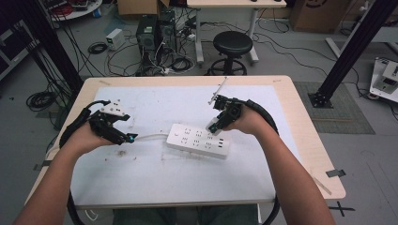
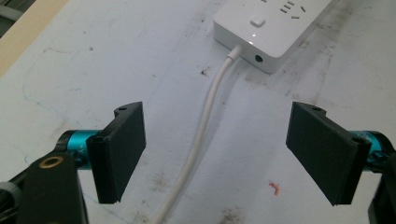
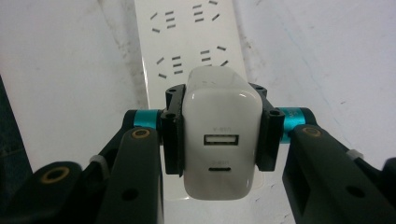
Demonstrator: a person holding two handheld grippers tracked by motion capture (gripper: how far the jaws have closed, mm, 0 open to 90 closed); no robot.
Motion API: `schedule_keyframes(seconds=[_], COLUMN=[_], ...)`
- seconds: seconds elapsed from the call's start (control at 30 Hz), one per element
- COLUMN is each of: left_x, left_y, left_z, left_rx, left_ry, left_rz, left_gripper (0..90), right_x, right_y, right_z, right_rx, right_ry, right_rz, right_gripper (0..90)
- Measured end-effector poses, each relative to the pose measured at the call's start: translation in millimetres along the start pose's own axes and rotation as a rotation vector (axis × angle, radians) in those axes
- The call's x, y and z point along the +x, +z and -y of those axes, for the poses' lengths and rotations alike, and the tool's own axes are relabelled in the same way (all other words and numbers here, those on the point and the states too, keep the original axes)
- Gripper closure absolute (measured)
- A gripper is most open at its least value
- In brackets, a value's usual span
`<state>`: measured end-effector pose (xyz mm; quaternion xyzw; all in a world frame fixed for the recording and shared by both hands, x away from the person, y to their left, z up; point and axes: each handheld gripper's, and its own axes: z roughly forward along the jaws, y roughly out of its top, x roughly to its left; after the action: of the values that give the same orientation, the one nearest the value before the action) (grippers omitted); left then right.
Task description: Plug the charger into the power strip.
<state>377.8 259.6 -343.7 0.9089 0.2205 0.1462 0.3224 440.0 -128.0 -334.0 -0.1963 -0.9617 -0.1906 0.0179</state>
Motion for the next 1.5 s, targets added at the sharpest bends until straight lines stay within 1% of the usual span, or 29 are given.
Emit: schedule_keyframes(seconds=[0.03,0.07,0.17,0.2,0.3,0.33,0.37,0.47,0.5,0.53,0.6,0.77,0.87,0.93,0.97,1.0,1.07,1.1,1.2,1.23,1.37,1.4,1.5], left_x=[-0.1,-0.3,0.1,0.2,-0.2,-0.2,-1.8,-2.4,-2.4,-3.1,-3.4,-4.2,-4.7,-4.7,-4.9,-4.9,-4.9,-5.0,-5.0,-5.2,-5.3,-5.7,-6.5], left_y=[0.2,0.2,0.4,1.1,1.9,1.9,3.4,3.6,3.6,3.4,3.5,5.1,5.9,6.1,6.2,6.1,6.1,5.7,5.7,6.1,6.2,7.1,9.4], left_z=[0.5,1.0,2.0,2.8,3.1,3.1,3.2,3.1,3.1,3.1,3.3,3.8,3.6,3.0,2.6,2.5,2.5,2.4,2.4,2.3,2.2,1.9,1.2], left_rx=[-0.007,-0.010,-0.009,-0.003,-0.006,-0.006,-0.003,-0.001,-0.001,0.003,0.001,-0.004,-0.007,-0.006,-0.006,-0.006,-0.006,-0.005,-0.005,-0.006,-0.005,-0.003,-0.003], left_ry=[-0.006,-0.011,-0.012,-0.008,-0.009,-0.009,-0.003,0.000,0.000,0.006,0.006,0.000,0.001,0.008,0.009,0.011,0.011,0.011,0.011,0.012,0.015,0.012,0.014], left_rz=[-0.001,-0.001,-0.001,0.002,0.003,0.003,0.005,0.010,0.010,0.008,0.009,0.011,0.016,0.017,0.017,0.020,0.020,0.023,0.023,0.024,0.024,0.026,0.025], left_gripper=[20.0,20.0,19.9,20.0,20.0,20.0,20.0,20.0,20.0,20.0,20.0,20.0,20.0,20.0,20.0,20.0,20.0,20.0,20.0,20.0,20.0,20.0,20.0], right_x=[0.0,0.1,0.1,-0.4,-0.6,-0.4,0.3,0.8,0.1,-0.2,0.2,-1.1,-1.1,-0.8,-0.5,-0.7,-1.3,-0.9,-0.9,0.5,2.0,1.2,3.0], right_y=[0.0,1.4,3.2,8.7,9.2,9.9,12.6,15.6,17.1,18.9,19.5,21.9,22.1,23.6,25.9,27.3,27.8,28.7,28.8,31.7,34.0,34.0,35.5], right_z=[0.0,-1.8,-3.5,-10.0,-11.5,-13.1,-16.5,-17.9,-18.2,-18.8,-19.2,-23.7,-24.8,-26.7,-28.2,-28.7,-28.7,-29.2,-29.5,-30.9,-32.7,-33.3,-35.5], right_rx=[0.000,0.014,0.026,0.092,0.100,0.111,0.140,0.170,0.179,0.201,0.206,0.224,0.226,0.222,0.240,0.244,0.245,0.245,0.251,0.278,0.283,0.289,0.301], right_ry=[0.000,-0.007,-0.015,-0.045,-0.052,-0.057,-0.082,-0.093,-0.109,-0.117,-0.114,-0.126,-0.130,-0.131,-0.134,-0.134,-0.138,-0.128,-0.132,-0.158,-0.145,-0.160,-0.158], right_rz=[0.000,-0.003,-0.006,0.001,0.002,-0.004,-0.004,-0.005,-0.003,0.007,0.009,0.018,0.019,0.014,0.017,0.024,0.026,0.025,0.028,0.028,0.029,0.033,0.041], right_gripper=[63.3,63.3,63.3,63.3,63.3,63.3,63.3,63.3,63.3,63.3,63.2,63.2,63.3,63.3,63.3,63.3,63.3,63.3,63.3,63.3,63.3,63.4,63.5])
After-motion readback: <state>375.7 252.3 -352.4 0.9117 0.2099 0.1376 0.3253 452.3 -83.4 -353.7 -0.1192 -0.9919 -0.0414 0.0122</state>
